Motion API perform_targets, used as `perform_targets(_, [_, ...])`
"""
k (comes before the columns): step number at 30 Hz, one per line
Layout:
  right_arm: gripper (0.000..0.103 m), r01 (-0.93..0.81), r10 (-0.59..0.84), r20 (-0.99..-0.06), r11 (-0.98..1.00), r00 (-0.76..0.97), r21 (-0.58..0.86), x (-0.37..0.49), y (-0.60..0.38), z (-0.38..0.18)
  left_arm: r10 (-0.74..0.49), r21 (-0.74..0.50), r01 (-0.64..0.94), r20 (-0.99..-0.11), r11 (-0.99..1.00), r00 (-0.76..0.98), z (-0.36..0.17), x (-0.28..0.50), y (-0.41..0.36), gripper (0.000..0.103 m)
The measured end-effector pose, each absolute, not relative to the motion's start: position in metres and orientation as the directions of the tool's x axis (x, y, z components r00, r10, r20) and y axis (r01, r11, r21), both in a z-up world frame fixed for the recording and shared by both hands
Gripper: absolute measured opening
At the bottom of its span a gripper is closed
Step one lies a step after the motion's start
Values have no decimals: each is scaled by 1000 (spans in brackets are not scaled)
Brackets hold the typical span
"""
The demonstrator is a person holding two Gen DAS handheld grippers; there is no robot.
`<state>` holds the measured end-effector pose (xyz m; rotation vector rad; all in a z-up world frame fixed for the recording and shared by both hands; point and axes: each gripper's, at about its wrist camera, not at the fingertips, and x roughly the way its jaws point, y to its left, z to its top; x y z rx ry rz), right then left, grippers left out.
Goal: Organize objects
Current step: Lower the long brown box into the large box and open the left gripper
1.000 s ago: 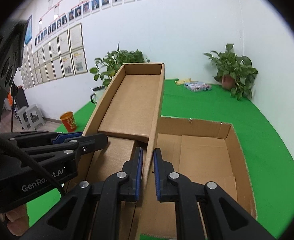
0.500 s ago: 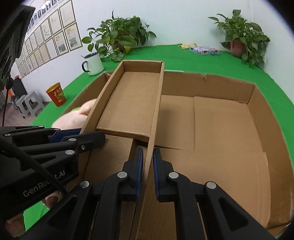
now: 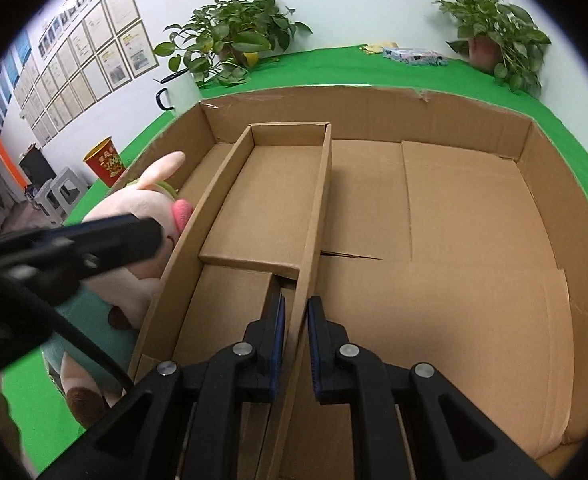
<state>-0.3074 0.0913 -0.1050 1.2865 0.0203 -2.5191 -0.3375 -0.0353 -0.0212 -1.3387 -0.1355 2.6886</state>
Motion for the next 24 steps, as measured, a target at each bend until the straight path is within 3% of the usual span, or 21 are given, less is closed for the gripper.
perform_targets(11, [14,297,-275,-810,-946,-519,131,-311,83,-108,171,-173,-57,-772,-983,-612,-19,-297,-58,15])
perform_targets(14, [28,292,-300,-802,-942,-517,165,-305,89,-100,163,-165,-56,-753,-985,-638,-15,-283,-62,17])
perform_targets(15, [39,298,-305,-786,-941,-538,161,-299,92,-92,145,-145,-54,-739,-988,-658,-10,-276,-62,20])
perform_targets(16, [53,301,-303,-767,-942,-566,150,-292,96,-84,133,-133,-52,-727,-990,-674,-8,-271,-62,32])
perform_targets(17, [60,300,-294,-741,-945,-604,130,-283,100,-76,118,-117,-50,-701,-992,-703,-2,-262,-61,50])
perform_targets(18, [74,294,-278,-710,-950,-647,104,-272,104,-67,106,-107,-46,-668,-993,-737,4,-251,-60,60])
perform_targets(19, [83,281,-256,-679,-957,-688,76,-259,110,-61,98,-103,-42,-646,-994,-757,7,-246,-60,81])
perform_targets(20, [83,262,-229,-654,-964,-721,48,-247,114,-56,87,-99,-33,-605,-995,-791,12,-234,-60,97])
perform_targets(24, [84,160,-137,-592,-987,-794,14,-194,136,-53,64,-79,-28,-504,-997,-862,21,-199,-51,102])
